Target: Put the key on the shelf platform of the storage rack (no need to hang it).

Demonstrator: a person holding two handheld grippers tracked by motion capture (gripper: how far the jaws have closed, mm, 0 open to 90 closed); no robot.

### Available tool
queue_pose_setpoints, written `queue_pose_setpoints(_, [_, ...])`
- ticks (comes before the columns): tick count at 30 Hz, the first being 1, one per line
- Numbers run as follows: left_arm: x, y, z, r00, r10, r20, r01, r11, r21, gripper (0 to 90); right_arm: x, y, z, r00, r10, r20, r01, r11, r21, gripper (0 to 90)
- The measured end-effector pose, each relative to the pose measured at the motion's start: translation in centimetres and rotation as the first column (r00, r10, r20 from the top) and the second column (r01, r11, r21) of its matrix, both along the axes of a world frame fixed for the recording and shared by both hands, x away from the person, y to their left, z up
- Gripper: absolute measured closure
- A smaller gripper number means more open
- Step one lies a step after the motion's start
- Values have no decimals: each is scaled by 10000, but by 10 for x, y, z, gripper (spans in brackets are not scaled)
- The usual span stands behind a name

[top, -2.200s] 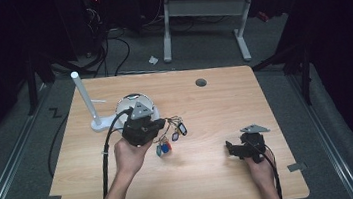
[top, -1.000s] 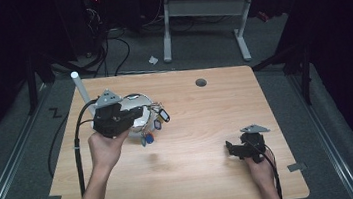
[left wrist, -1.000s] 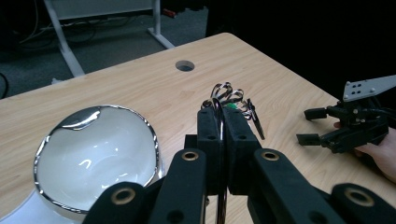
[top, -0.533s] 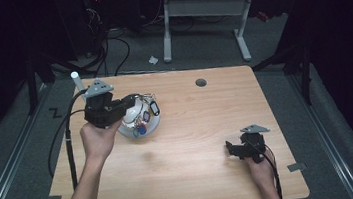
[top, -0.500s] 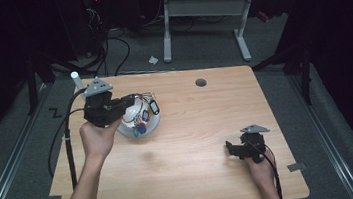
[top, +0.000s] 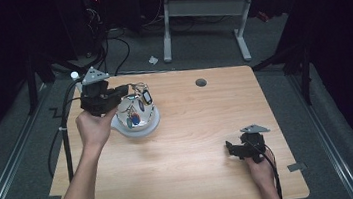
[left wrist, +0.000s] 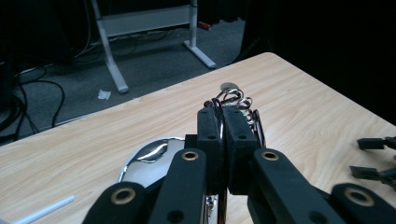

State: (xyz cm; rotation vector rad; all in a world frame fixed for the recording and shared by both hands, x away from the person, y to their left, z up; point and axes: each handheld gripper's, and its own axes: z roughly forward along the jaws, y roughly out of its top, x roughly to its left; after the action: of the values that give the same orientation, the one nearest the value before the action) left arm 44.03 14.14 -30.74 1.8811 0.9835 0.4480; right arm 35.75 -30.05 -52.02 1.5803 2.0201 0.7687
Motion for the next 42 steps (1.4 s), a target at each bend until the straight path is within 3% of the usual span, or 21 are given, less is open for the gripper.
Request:
queue_pose_setpoints(12, [17, 1, -16, 9994, 329, -139, -329, 9995, 40, 866, 0, 0, 0, 10000, -5, 2, 5, 10000, 8, 152])
queue_pose_setpoints(18, [23, 0, -25, 9986, 419, -334, -410, 9988, 276, 865, 0, 0, 0, 10000, -5, 3, 5, 10000, 8, 152])
queue_pose_setpoints(42, [38, 0, -66, 9900, 732, -1206, -670, 9963, 547, 864, 0, 0, 0, 10000, 3, 0, -3, 10000, 0, 152])
